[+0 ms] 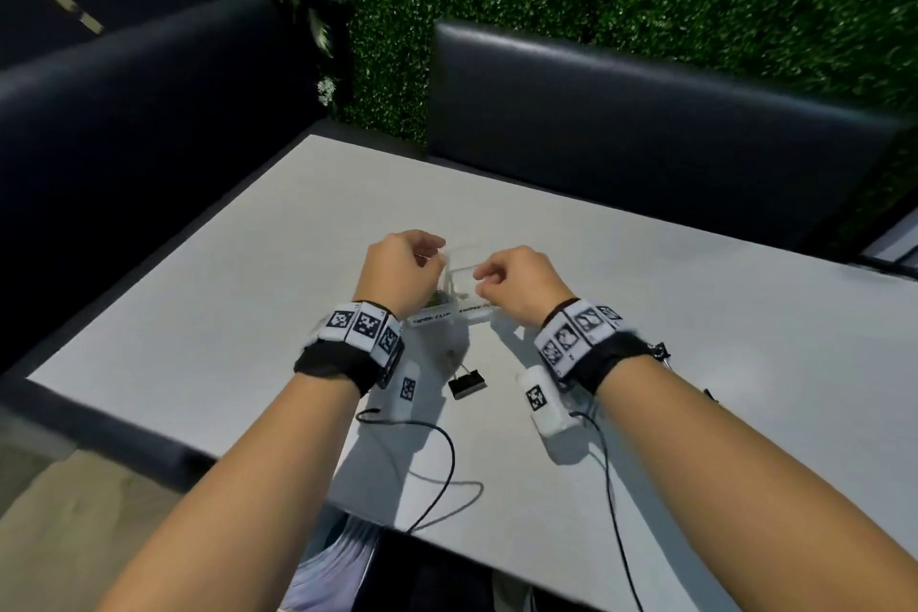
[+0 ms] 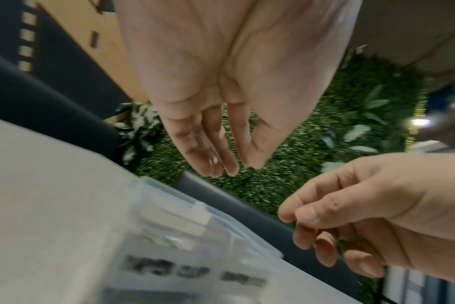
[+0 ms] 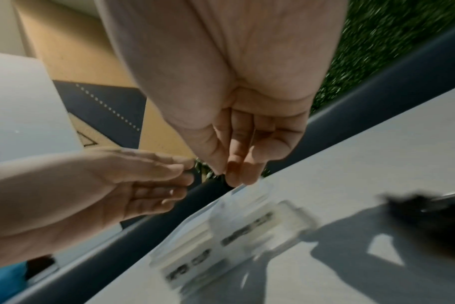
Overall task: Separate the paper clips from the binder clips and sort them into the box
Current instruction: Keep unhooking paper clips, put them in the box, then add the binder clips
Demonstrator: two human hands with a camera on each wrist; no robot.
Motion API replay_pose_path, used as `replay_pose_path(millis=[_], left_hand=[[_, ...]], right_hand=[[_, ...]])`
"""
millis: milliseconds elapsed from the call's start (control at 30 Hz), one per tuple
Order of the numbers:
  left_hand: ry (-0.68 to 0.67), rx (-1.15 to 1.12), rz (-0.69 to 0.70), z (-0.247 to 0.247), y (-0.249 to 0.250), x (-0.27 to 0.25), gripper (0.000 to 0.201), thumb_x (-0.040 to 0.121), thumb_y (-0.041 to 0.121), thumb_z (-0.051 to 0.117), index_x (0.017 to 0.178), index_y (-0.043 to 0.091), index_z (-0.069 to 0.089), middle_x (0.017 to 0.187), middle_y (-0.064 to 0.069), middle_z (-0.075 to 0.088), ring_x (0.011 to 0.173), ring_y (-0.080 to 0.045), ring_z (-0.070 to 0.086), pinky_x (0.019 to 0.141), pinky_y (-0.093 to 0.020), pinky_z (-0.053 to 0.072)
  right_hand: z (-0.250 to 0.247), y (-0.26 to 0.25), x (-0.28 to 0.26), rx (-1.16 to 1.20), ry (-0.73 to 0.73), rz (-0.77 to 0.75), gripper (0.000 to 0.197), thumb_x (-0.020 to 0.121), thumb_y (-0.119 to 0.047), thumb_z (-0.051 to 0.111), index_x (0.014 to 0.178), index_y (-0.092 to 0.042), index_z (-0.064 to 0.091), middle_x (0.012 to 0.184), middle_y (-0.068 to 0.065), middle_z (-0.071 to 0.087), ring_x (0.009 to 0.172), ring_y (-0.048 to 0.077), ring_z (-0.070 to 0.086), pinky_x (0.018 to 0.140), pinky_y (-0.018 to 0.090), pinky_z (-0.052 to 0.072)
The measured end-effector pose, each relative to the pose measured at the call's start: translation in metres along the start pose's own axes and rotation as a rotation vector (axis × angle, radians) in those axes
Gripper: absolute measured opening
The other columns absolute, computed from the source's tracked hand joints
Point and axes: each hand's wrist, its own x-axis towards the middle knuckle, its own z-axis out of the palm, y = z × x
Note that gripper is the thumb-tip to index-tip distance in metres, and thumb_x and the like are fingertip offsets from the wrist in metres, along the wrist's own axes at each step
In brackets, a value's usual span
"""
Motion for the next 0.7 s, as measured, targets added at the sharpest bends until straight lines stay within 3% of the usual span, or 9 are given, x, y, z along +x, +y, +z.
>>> replay_pose_path(millis=[100, 200, 300, 400, 500, 600, 666, 700], left_hand=[[-0.124, 0.052, 0.094, 0.017, 0.026, -0.027, 0.015, 0.090, 0.027, 0.067, 0.102, 0.024, 0.076, 0.089, 0.010, 0.073, 0.085, -0.008, 0.067, 0.083, -0.022, 0.052], [-0.372, 0.151, 0.182, 0.042, 0.045, -0.053, 0.018, 0.091, 0.031, 0.066, 0.105, 0.024, 0.076, 0.094, 0.009, 0.075, 0.087, -0.009, 0.068, 0.084, -0.025, 0.054], [-0.587, 0.405, 0.227, 0.074, 0.052, -0.073, 0.028, 0.090, 0.035, 0.062, 0.112, 0.023, 0.075, 0.110, 0.001, 0.073, 0.102, -0.019, 0.068, 0.090, -0.033, 0.054], [-0.612, 0.665, 0.239, 0.098, 0.053, -0.089, 0.037, 0.090, 0.036, 0.056, 0.120, 0.020, 0.069, 0.120, -0.010, 0.059, 0.113, -0.034, 0.059, 0.090, -0.043, 0.052], [-0.650, 0.637, 0.278, 0.111, 0.055, -0.102, 0.033, 0.088, 0.033, 0.057, 0.117, 0.021, 0.070, 0.115, -0.012, 0.053, 0.108, -0.035, 0.058, 0.088, -0.041, 0.050], [-0.651, 0.552, 0.299, 0.115, 0.055, -0.108, 0.042, 0.080, 0.036, 0.067, 0.120, 0.022, 0.068, 0.114, -0.010, 0.054, 0.107, -0.032, 0.060, 0.090, -0.037, 0.050], [-0.607, 0.556, 0.306, 0.113, 0.050, -0.107, 0.064, 0.073, 0.041, 0.075, 0.133, 0.023, 0.061, 0.122, -0.009, 0.054, 0.112, -0.031, 0.058, 0.095, -0.040, 0.051], [-0.590, 0.586, 0.307, 0.111, 0.047, -0.105, 0.069, 0.073, 0.042, 0.076, 0.137, 0.024, 0.058, 0.124, -0.009, 0.054, 0.114, -0.031, 0.057, 0.095, -0.040, 0.051]], right_hand=[[-0.030, 0.037, -0.028, 0.005, 0.064, 0.033, 0.016, 0.087, -0.010, 0.064, 0.089, -0.022, 0.076, 0.079, -0.004, 0.070, 0.070, 0.009, 0.066, 0.056, 0.010, 0.044], [-0.054, 0.080, -0.062, -0.037, 0.037, 0.087, 0.017, 0.088, -0.009, 0.065, 0.092, -0.023, 0.075, 0.085, -0.004, 0.072, 0.079, 0.011, 0.067, 0.073, 0.019, 0.052], [-0.054, 0.105, -0.090, -0.207, -0.104, 0.086, 0.029, 0.092, -0.004, 0.057, 0.110, -0.020, 0.073, 0.109, -0.004, 0.070, 0.099, 0.012, 0.066, 0.087, 0.020, 0.045], [-0.037, 0.116, -0.105, -0.428, -0.239, -0.034, 0.053, 0.080, 0.008, 0.046, 0.119, -0.021, 0.068, 0.118, -0.008, 0.065, 0.108, 0.018, 0.059, 0.093, 0.025, 0.044], [-0.023, 0.137, -0.111, -0.521, -0.260, -0.103, 0.066, 0.069, 0.007, 0.045, 0.121, -0.029, 0.064, 0.135, -0.008, 0.060, 0.125, 0.019, 0.055, 0.103, 0.035, 0.048], [-0.030, 0.134, -0.127, -0.402, -0.172, -0.087, 0.058, 0.080, 0.004, 0.048, 0.126, -0.027, 0.064, 0.136, -0.004, 0.059, 0.129, 0.019, 0.052, 0.109, 0.035, 0.042], [-0.037, 0.137, -0.136, -0.336, -0.083, -0.009, 0.045, 0.091, -0.014, 0.058, 0.135, -0.021, 0.059, 0.137, 0.001, 0.055, 0.129, 0.020, 0.050, 0.109, 0.032, 0.040], [-0.041, 0.138, -0.140, -0.336, -0.072, 0.037, 0.048, 0.091, -0.026, 0.063, 0.137, -0.019, 0.056, 0.135, 0.003, 0.054, 0.127, 0.022, 0.051, 0.107, 0.032, 0.041]])
